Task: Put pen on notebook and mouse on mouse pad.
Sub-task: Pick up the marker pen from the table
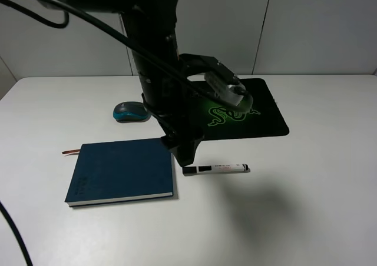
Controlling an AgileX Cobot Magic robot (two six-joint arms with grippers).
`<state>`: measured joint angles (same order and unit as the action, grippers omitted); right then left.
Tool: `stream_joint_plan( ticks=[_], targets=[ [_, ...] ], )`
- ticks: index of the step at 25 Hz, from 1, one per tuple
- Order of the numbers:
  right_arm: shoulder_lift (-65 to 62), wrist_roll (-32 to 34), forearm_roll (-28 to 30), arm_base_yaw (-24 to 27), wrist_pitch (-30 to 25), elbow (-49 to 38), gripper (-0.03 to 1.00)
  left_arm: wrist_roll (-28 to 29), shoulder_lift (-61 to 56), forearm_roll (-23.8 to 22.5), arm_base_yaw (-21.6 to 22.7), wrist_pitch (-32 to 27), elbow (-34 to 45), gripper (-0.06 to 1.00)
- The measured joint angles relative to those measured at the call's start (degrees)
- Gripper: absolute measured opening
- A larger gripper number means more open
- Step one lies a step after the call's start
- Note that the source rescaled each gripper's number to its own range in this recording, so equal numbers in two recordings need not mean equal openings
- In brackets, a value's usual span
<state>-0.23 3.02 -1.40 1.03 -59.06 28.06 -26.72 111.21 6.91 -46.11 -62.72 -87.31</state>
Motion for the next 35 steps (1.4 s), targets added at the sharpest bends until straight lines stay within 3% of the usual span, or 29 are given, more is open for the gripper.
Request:
stream_joint_plan(
  ticks=[9,21,35],
  targets=[
    [0.0,0.0,0.0,0.0,0.0,0.0,1.0,-1.8,9.6,-1.6,-1.9,0.3,-5.3,0.99],
    [0.0,0.0,0.0,0.0,0.0,0.0,1.0,-2.9,15.0,-3.4,-4.9,8.3,-7.7,0.99],
    [0.0,0.0,-0.2,0.0,0.0,0.0,1.0,-3.0,20.1,-4.1,-5.8,9.8,-11.3,0.99]
  ],
)
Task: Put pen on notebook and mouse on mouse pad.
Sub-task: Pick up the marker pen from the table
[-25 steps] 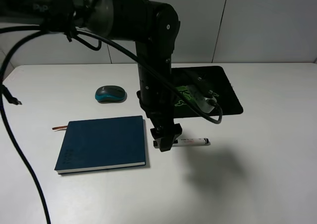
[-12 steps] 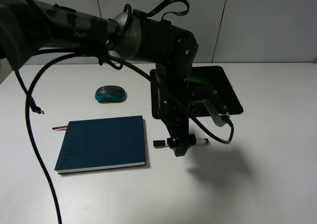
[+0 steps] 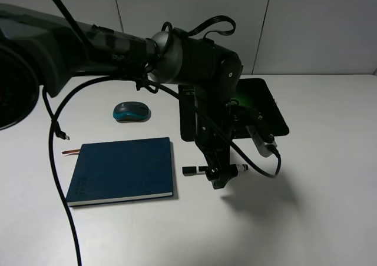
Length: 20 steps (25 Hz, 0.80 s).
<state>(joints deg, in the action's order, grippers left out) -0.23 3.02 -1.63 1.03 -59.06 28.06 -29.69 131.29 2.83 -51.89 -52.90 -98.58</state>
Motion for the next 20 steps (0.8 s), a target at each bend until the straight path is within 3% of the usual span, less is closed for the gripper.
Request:
stream_joint_plan(
  ticks=[14,20],
  targets=[
    [0.0,0.0,-0.2,0.0,0.0,0.0,1.0,-0.1,2.7,-0.1,0.0,1.6,0.0,0.98],
    [0.0,0.0,-0.2,0.0,0.0,0.0,1.0,-0.1,2.7,-0.1,0.0,1.6,0.0,0.78]
  ],
)
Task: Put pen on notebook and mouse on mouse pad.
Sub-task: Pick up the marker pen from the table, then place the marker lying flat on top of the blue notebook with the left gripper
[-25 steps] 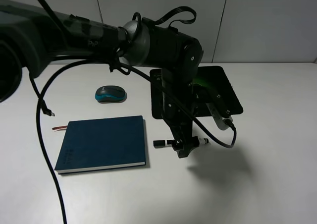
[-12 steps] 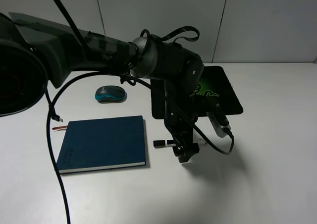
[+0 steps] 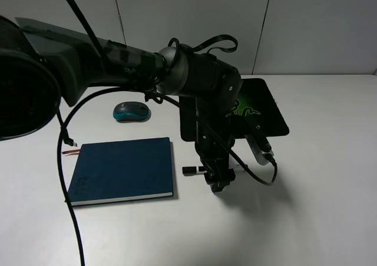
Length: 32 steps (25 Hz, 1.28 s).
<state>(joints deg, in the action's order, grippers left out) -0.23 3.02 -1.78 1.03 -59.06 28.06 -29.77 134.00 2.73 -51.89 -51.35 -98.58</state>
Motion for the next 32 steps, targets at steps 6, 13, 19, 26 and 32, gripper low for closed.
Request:
stream_joint_plan(
  ticks=[6,13,19,26,32],
  targets=[
    [0.0,0.0,0.0,0.0,0.0,0.0,1.0,0.0,0.1,-0.2,0.0,0.0,0.0,0.55],
    [0.0,0.0,0.0,0.0,0.0,0.0,1.0,0.0,0.3,-0.2,0.0,0.0,0.0,0.16],
    [0.0,0.0,0.0,0.0,0.0,0.0,1.0,-0.1,0.3,-0.2,0.0,0.0,0.0,0.0],
    [0.0,0.0,0.0,0.0,0.0,0.0,1.0,-0.1,-0.1,-0.7,0.0,0.0,-0.1,0.0],
    [0.0,0.0,0.0,0.0,0.0,0.0,1.0,-0.1,-2.8,-2.7,0.0,-3.4,-2.2,0.0]
  ],
)
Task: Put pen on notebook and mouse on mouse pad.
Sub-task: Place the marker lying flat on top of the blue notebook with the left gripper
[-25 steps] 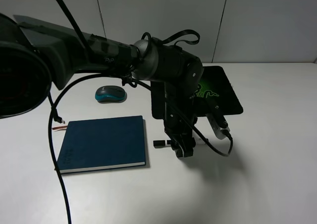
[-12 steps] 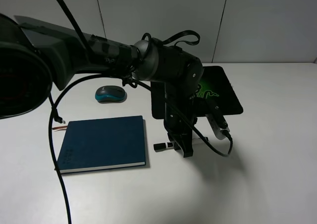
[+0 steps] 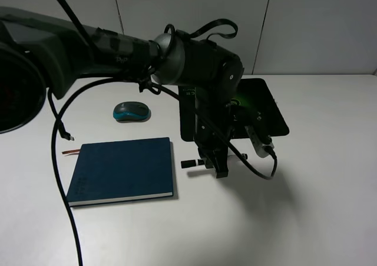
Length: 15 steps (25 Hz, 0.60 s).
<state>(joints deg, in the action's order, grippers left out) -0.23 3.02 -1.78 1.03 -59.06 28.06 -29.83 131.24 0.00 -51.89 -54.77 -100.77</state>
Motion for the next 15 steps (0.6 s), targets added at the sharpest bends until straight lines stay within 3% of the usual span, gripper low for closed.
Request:
stream_joint_plan(
  ticks=[10,15],
  targets=[
    [0.0,0.0,0.0,0.0,0.0,0.0,1.0,0.0,-4.4,-0.4,0.0,-12.1,-6.4,0.0],
    [0.0,0.0,0.0,0.0,0.0,0.0,1.0,0.3,-6.8,-0.4,0.0,-12.7,-7.1,0.0]
  ],
)
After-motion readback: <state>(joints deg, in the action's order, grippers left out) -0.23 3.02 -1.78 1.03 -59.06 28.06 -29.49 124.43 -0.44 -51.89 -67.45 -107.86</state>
